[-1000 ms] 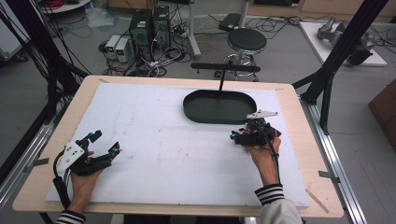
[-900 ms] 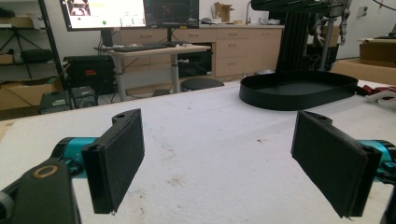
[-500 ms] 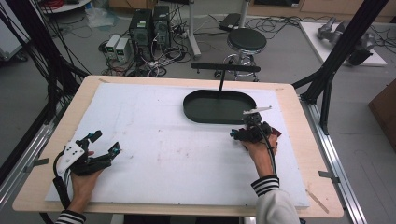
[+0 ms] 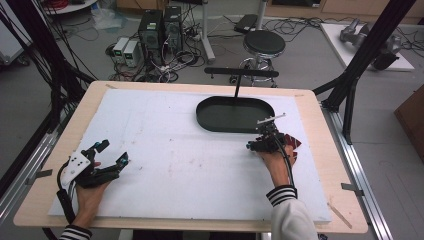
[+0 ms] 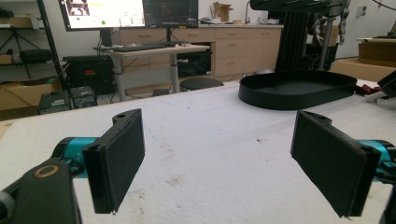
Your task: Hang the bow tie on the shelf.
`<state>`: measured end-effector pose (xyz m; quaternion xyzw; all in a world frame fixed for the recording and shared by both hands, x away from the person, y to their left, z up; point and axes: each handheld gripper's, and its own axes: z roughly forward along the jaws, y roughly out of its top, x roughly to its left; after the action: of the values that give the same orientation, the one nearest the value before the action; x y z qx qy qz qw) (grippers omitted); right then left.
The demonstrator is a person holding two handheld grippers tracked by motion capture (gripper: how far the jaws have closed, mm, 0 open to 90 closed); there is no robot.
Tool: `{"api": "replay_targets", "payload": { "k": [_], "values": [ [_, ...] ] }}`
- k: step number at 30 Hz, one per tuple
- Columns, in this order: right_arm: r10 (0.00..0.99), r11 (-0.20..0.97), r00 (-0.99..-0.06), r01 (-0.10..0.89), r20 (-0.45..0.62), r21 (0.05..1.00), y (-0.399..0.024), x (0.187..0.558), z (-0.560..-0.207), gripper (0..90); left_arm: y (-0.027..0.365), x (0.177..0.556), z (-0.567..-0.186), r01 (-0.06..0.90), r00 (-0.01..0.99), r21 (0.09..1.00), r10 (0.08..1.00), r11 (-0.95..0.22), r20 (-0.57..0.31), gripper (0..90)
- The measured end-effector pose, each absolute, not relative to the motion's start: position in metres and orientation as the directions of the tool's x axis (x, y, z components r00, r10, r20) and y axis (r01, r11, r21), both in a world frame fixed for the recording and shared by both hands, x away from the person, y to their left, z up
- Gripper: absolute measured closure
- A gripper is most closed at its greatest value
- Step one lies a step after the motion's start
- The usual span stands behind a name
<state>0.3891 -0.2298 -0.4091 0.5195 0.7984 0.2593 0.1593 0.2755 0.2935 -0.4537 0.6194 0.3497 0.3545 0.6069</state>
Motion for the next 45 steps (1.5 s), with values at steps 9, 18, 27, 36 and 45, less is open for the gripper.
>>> {"api": "replay_targets", "payload": {
  "k": [9, 18, 27, 36, 45],
  "values": [
    [0.918, 0.322, -0.396, 0.773, 0.019, 0.546, -0.232, 0.392, -0.413, 51.7, 0.293, 0.276, -0.454, 0.002, 0.505, 1.000, 0.863, -0.019, 0.015, 17.9],
    [0.909, 0.348, -0.416, 0.787, 0.021, 0.509, -0.233, 0.392, -0.415, 62.7, 0.293, 0.276, -0.454, 0.001, 0.506, 1.000, 0.862, -0.021, 0.017, 17.8],
    [0.902, 0.370, -0.432, 0.789, 0.015, 0.491, -0.235, 0.391, -0.414, 79.5, 0.293, 0.276, -0.454, 0.001, 0.506, 1.000, 0.862, -0.019, 0.016, 17.8],
    [0.898, 0.352, -0.437, 0.770, 0.039, 0.532, -0.237, 0.387, -0.406, 86.4, 0.293, 0.276, -0.454, 0.001, 0.507, 1.000, 0.862, -0.022, 0.018, 17.9],
    [0.890, 0.306, -0.453, 0.669, 0.045, 0.677, -0.236, 0.377, -0.387, 86.7, 0.293, 0.275, -0.454, 0.001, 0.506, 1.000, 0.862, -0.023, 0.020, 17.9]
  ]
}}
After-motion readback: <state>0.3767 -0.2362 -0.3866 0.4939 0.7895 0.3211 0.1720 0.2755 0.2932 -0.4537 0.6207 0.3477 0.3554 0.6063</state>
